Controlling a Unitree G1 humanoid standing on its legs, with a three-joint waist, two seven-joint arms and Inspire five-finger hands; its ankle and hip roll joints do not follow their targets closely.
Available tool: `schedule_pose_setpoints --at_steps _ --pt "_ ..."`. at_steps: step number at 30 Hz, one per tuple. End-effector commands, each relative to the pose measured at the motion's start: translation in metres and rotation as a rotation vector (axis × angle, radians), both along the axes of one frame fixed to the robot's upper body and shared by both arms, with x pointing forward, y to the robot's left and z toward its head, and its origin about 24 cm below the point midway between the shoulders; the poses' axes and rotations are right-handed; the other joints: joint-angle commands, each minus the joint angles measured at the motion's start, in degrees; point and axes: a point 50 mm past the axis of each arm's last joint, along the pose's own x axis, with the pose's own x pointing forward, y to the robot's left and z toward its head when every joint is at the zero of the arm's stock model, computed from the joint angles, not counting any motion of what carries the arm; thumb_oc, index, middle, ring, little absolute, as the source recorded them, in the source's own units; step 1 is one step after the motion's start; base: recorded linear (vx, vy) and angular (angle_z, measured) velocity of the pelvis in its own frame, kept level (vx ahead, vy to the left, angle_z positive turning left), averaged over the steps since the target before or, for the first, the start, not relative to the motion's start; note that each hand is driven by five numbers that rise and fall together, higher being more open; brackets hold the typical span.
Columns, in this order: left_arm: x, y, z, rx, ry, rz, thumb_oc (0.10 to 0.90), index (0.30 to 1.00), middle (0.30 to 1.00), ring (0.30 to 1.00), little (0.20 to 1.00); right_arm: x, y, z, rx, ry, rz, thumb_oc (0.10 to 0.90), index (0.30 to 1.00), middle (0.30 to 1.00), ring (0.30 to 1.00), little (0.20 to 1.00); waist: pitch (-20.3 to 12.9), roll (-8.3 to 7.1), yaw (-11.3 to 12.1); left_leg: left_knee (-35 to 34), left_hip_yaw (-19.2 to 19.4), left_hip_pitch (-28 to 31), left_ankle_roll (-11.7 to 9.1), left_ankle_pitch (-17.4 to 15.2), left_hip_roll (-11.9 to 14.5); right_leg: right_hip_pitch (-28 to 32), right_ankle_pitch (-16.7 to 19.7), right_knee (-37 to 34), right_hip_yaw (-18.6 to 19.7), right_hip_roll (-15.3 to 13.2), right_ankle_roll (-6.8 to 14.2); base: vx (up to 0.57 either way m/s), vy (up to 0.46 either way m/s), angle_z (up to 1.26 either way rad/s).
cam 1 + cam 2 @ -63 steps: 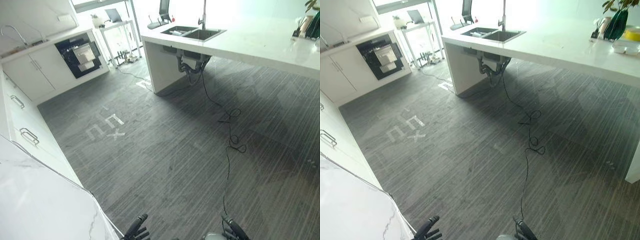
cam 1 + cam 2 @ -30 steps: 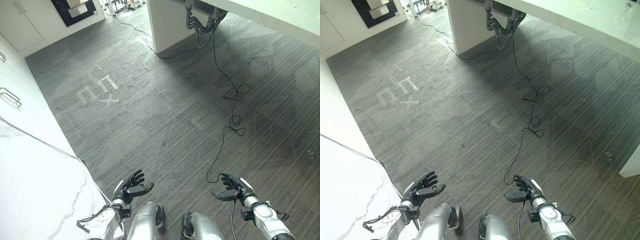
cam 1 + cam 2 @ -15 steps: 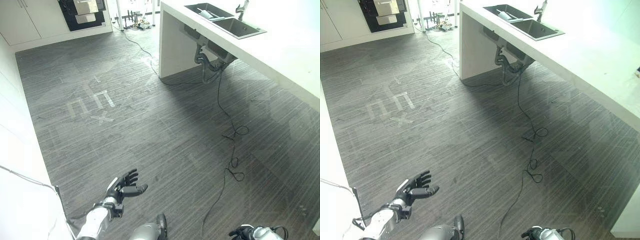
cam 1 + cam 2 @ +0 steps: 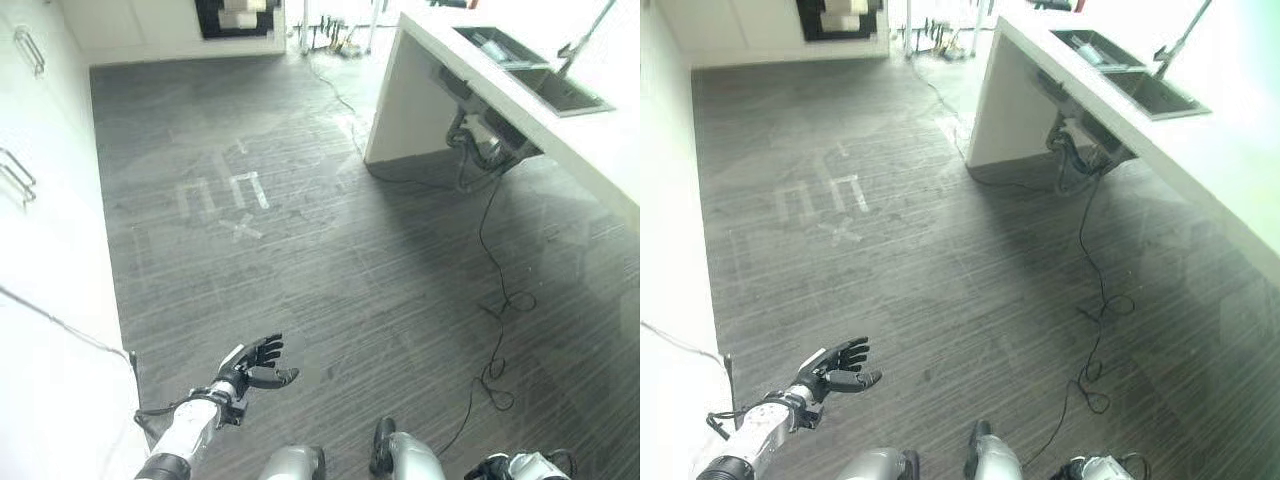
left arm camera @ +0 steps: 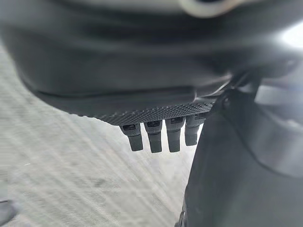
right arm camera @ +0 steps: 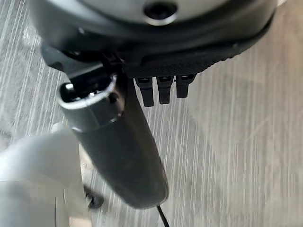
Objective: Place the dishes in the dishwasher.
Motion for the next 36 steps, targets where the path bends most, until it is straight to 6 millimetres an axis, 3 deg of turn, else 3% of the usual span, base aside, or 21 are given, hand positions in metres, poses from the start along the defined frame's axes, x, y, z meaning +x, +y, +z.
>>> schedule_pose_setpoints --at_steps 1,7,12,14,15,16,18,19,23,24,27,29,30,32,34,36 --pt "0.030 -0.026 0.036 -0.103 -0.243 -0.045 0.800 0.900 0.900 0.900 0.900 0.071 -0.018 0.069 -0.194 -0.534 0.027 0.800 0.900 0.900 0.900 0.900 -1.3 2.08 -3.1 -4.8 -0.5 0.3 -8.1 -0.8 5.7 9.3 -4.7 -5.7 1.2 1.5 1.5 -0.01 0.077 -0.42" --pt "0.016 -0.022 0.029 -0.136 -0.233 -0.025 0.800 0.900 0.900 0.900 0.900 0.067 -0.004 0.077 -0.130 -0.706 0.055 0.800 0.900 0.900 0.900 0.900 -1.2 3.03 -5.6 -4.8 1.2 2.6 -7.3 -2.2 5.0 10.0 -5.2 -5.7 2.2 0.9 1.6 0.08 0.132 -0.14" --pt "0.015 -0.023 0.026 -0.126 -0.218 -0.039 0.800 0.900 0.900 0.900 0.900 0.072 0.010 0.084 -0.078 -0.817 0.005 0.800 0.900 0.900 0.900 0.900 -1.2 4.44 -6.4 -4.8 -0.1 3.6 -5.4 -2.7 4.0 12.9 -5.1 -5.7 2.7 3.1 0.6 0.12 0.140 -0.06" --pt "0.016 -0.026 0.026 -0.121 -0.211 -0.051 0.800 0.900 0.900 0.900 0.900 0.074 0.015 0.088 -0.059 -0.856 -0.015 0.800 0.900 0.900 0.900 0.900 -1.1 5.16 -6.8 -4.8 -0.3 3.7 -4.0 -2.9 3.0 11.5 -5.1 1.1 2.8 4.0 0.2 0.15 0.224 0.03" --pt "0.015 -0.028 0.026 -0.117 -0.209 -0.063 0.800 0.900 0.900 0.900 0.900 0.074 0.018 0.090 -0.050 -0.869 -0.017 0.800 0.900 0.900 0.900 0.900 -0.7 5.41 -7.1 -4.8 -0.4 3.9 -3.0 -3.2 2.0 8.7 -4.3 9.3 3.0 4.3 0.6 0.14 0.210 0.08" --pt "0.015 -0.029 0.025 -0.117 -0.207 -0.066 0.800 0.900 0.900 0.900 0.900 0.074 0.019 0.090 -0.048 -0.872 -0.016 0.800 0.900 0.900 0.900 0.900 -0.4 5.26 -7.2 -4.8 -0.5 4.2 -2.8 -3.4 1.5 8.1 -4.4 11.3 3.1 4.2 0.7 0.17 0.200 0.07" --pt "0.010 -0.030 0.023 -0.118 -0.196 -0.058 0.800 0.900 0.900 0.900 0.900 0.074 0.022 0.091 -0.026 -0.878 -0.007 0.800 0.900 0.900 0.900 0.900 0.3 5.77 -7.4 -4.8 -0.7 5.3 -2.5 -4.0 0.9 4.4 -1.2 16.7 1.9 3.7 1.0 0.21 0.137 0.05" --pt "0.007 -0.030 0.021 -0.130 -0.192 -0.043 0.800 0.900 0.900 0.900 0.900 0.075 0.024 0.091 -0.005 -0.877 0.002 0.800 0.900 0.900 0.900 0.900 0.8 5.80 -7.6 -4.8 -0.5 6.6 -2.7 -4.5 0.4 2.3 1.3 15.0 0.5 2.9 1.1 0.31 0.061 -0.14" --pt "0.001 -0.025 0.017 -0.134 -0.175 -0.045 0.800 0.900 0.900 0.900 0.900 0.073 0.021 0.092 0.024 -0.877 0.012 0.800 0.900 0.900 0.900 0.900 2.0 4.65 -9.4 -4.8 -2.9 11.5 -4.2 -7.3 -1.6 0.4 7.0 -5.6 -0.3 1.6 3.0 0.49 -0.137 -0.22" --pt "-0.001 -0.024 0.014 -0.131 -0.166 -0.044 0.800 0.900 0.900 0.900 0.900 0.071 0.019 0.091 0.043 -0.878 0.000 0.800 0.900 0.900 0.900 0.900 2.0 3.32 -9.6 -4.8 -3.2 13.4 -4.6 -9.0 -2.6 -4.3 7.8 -5.7 1.2 -1.5 4.2 0.71 -0.336 0.41" --pt "-0.006 -0.023 0.011 -0.123 -0.159 -0.041 0.800 0.900 0.900 0.900 0.900 0.067 0.016 0.092 0.070 -0.876 -0.022 0.800 0.900 0.900 0.900 0.900 0.4 1.95 -10.2 -4.8 -4.1 17.4 -6.0 -11.0 -3.1 -2.1 5.6 -5.7 3.6 -0.5 3.5 0.66 -0.336 0.21" --pt "-0.009 -0.024 0.008 -0.126 -0.145 -0.031 0.800 0.900 0.900 0.900 0.900 0.067 0.012 0.092 0.072 -0.863 -0.021 0.800 0.900 0.900 0.900 0.900 -1.3 2.72 -10.7 -4.7 -3.8 21.9 -8.8 -7.9 -1.3 -0.2 3.4 -5.7 4.0 1.8 1.3 0.52 -0.210 0.24" --pt "-0.010 -0.025 0.006 -0.123 -0.138 -0.025 0.800 0.900 0.900 0.900 0.900 0.068 0.011 0.093 0.081 -0.865 -0.016 0.800 0.900 0.900 0.900 0.900 -2.0 3.35 -10.8 -0.6 -4.0 22.0 -11.3 -3.6 0.3 1.1 2.0 -5.7 3.2 3.1 -0.2 0.50 -0.230 0.27" --pt "-0.012 -0.027 0.004 -0.143 -0.140 -0.007 0.800 0.900 0.900 0.900 0.900 0.070 0.008 0.097 0.074 -0.886 -0.001 0.800 0.900 0.900 0.900 0.900 -2.7 3.31 -10.8 10.7 -3.2 18.3 -14.0 4.4 2.6 3.0 -0.5 -5.7 2.8 4.1 -2.5 0.38 -0.209 0.15" --pt "-0.013 -0.027 0.003 -0.161 -0.140 0.005 0.800 0.900 0.900 0.900 0.900 0.070 0.005 0.101 0.054 -0.894 0.023 0.800 0.900 0.900 0.900 0.900 -2.4 2.07 -10.1 25.8 -1.5 9.4 -14.6 7.9 4.7 5.8 -3.2 -5.7 2.6 3.3 -4.5 0.31 -0.192 -0.26" --pt "-0.011 -0.029 0.004 -0.177 -0.146 -0.001 0.800 0.900 0.900 0.900 0.900 0.073 0.002 0.105 0.047 -0.907 0.031 0.800 0.900 0.900 0.900 0.900 -1.2 2.01 -9.8 33.0 -0.5 2.0 -13.6 6.8 7.6 8.4 -5.3 -5.7 2.2 4.1 -6.0 0.30 -0.128 -0.26"
